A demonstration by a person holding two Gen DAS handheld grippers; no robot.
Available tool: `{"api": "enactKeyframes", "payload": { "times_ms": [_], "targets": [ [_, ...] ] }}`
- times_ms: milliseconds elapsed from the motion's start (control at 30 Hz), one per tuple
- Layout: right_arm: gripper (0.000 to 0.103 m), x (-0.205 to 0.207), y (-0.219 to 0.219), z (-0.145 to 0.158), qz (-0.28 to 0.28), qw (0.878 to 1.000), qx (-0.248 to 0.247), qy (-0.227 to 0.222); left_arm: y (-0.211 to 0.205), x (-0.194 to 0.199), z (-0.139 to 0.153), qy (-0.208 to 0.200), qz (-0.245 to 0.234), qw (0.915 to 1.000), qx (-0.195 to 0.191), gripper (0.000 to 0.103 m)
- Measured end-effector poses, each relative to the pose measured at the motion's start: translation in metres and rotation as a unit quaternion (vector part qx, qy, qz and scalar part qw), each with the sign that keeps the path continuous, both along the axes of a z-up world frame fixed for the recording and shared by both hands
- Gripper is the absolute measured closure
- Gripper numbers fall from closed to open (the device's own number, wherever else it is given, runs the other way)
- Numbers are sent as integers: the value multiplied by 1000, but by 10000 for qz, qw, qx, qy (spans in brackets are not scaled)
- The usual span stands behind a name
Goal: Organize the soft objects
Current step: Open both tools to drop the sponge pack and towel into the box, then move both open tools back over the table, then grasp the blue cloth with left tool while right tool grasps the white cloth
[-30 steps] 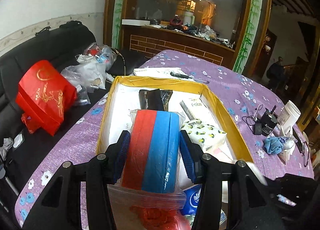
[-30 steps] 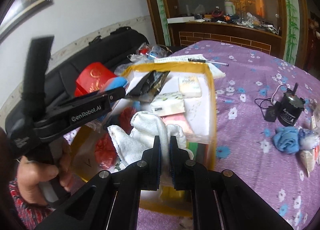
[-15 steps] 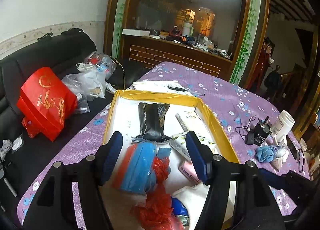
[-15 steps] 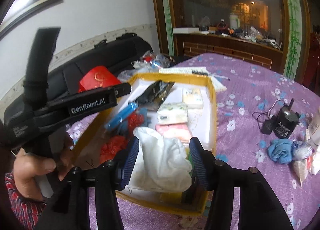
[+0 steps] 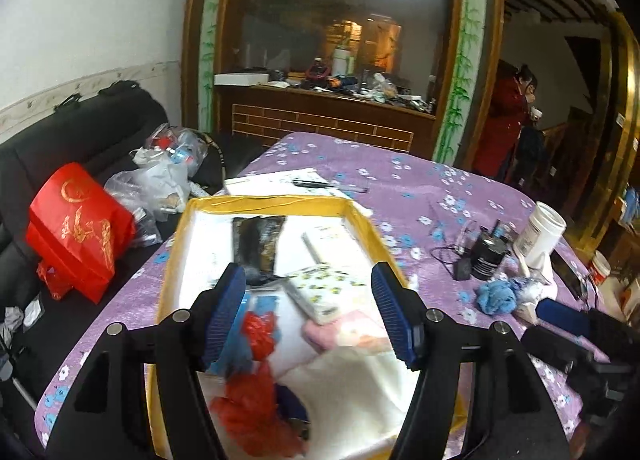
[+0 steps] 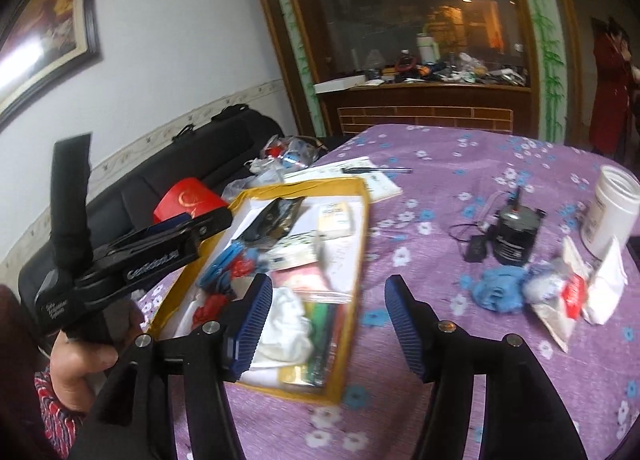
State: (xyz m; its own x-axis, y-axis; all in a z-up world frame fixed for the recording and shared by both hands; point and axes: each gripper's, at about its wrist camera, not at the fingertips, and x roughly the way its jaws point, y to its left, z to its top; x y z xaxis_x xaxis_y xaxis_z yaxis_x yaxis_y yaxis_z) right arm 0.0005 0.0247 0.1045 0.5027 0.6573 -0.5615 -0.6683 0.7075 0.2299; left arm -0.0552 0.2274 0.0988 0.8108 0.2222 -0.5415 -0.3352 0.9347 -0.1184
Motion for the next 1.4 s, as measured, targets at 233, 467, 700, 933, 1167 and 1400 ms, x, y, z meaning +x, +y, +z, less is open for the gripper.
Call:
{"api": "enactKeyframes", "payload": {
  "times_ms": [233,467,700,933,1167,1400],
  "targets": [
    [42,17,-56,8,-496,9987,98,-71,-37,7,7,84,-492,9987,66,38],
    [39,51,-145,9,-1419,9892,365,-46,-78,22,6,276,-1026,9943,-53,38],
    [36,85,-215,-23,-2210,9709,767,516,-133,50,-8,706,-1713,9825,-181,38],
    [36,92,-237,-31,-2297,9608,1259,905,-177,106,-37,1395,-2167,9662,-63,28],
    [36,94,-237,-32,-2211,9601,1386,1010,-195,143,-57,1712,-2095,9624,231,29],
    [36,94,-236,-33,-2224,9601,1357,1018,-192,169,-81,1796,-1932,9644,-206,65]
  ]
}}
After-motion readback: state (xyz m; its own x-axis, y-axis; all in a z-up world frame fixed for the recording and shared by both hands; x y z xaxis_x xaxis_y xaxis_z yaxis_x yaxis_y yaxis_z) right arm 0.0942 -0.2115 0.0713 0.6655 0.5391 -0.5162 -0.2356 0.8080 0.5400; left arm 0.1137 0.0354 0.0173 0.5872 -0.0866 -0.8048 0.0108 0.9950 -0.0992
